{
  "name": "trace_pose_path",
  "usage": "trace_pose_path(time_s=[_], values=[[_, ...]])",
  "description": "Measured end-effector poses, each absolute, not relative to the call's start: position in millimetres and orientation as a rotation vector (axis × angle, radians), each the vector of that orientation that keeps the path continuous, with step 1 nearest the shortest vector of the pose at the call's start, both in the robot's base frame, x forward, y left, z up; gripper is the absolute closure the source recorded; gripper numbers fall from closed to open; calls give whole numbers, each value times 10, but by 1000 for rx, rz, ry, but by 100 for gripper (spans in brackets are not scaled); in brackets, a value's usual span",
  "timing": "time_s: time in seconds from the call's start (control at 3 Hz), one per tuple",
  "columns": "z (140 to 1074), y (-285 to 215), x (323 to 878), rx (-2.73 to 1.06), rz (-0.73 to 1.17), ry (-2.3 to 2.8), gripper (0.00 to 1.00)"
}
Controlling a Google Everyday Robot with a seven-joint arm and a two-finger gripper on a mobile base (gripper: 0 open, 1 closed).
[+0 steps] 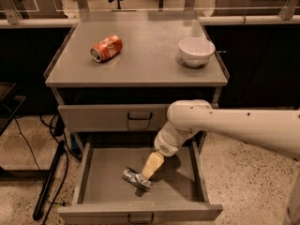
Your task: Pick redbull can from middle drawer and place on counter
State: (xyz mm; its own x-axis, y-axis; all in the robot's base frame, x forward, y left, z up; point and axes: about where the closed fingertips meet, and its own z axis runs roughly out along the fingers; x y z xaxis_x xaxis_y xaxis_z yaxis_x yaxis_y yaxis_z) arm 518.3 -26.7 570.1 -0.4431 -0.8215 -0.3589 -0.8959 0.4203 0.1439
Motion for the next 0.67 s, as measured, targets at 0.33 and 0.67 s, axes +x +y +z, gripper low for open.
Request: trace_pose_path(time_s=[0.33,0.67], values=[[5407,-151,5216,-1482,492,2477,0],[5181,-54,5207,-1473,532,2500,0]])
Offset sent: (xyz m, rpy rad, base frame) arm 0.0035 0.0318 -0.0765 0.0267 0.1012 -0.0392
